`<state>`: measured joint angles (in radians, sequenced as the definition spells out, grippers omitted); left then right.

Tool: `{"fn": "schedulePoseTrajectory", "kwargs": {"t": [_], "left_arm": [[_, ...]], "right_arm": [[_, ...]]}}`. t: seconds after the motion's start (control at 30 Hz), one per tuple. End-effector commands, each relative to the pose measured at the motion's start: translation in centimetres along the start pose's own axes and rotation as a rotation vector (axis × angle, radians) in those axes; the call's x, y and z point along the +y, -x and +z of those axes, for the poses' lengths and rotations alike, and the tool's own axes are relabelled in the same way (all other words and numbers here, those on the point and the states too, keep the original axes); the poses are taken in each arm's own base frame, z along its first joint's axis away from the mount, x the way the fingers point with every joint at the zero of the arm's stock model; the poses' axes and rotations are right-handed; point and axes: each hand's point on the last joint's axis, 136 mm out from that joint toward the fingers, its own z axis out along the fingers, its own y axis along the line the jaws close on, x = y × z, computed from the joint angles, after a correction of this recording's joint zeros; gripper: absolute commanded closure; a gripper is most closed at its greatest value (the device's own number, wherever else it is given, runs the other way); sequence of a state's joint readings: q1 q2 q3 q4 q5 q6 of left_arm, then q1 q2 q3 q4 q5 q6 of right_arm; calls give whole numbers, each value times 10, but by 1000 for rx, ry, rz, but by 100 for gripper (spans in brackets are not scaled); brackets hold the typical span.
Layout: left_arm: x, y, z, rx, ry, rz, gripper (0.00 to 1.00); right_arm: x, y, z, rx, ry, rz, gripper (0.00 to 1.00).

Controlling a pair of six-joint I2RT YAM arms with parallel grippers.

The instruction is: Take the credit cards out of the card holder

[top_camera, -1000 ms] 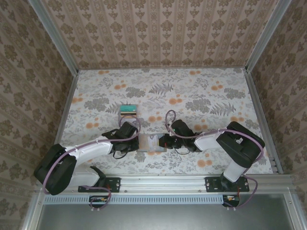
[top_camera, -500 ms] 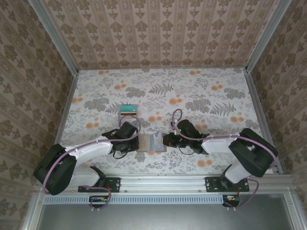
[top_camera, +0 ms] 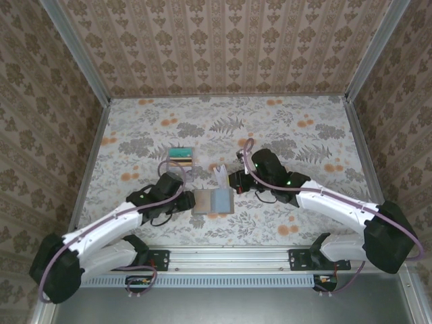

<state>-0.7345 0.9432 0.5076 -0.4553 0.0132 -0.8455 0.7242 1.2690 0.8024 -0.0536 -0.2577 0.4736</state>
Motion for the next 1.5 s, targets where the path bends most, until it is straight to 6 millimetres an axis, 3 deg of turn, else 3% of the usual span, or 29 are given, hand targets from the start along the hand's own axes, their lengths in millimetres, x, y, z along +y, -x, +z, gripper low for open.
{"fn": "schedulePoseTrajectory", "kwargs": {"t": [0.0, 0.2, 0.5, 0.77, 1.1, 1.27, 1.47], "left_arm": [[18, 10, -24, -61, 77, -12, 38], [40, 23, -62, -182, 108, -66, 0], [64, 33, -109, -326, 168, -93, 0], [74, 35, -128, -396, 188, -117, 0], [80, 35, -134, -435, 192, -140, 0], [80, 36, -134, -439, 197, -139, 0], [80, 35, -134, -437, 194, -141, 0]], "right_arm": [[8, 8, 1, 37, -22, -228, 100], [27, 35, 11, 16, -12, -549, 100], [52, 63, 47, 116, 50, -814, 100], [69, 55, 81, 295, 188, -985, 100], [53, 49, 125, 460, 187, -1042, 100], [47, 45, 147, 473, 155, -1087, 100], [42, 53, 166, 464, 115, -1102, 100]]}}
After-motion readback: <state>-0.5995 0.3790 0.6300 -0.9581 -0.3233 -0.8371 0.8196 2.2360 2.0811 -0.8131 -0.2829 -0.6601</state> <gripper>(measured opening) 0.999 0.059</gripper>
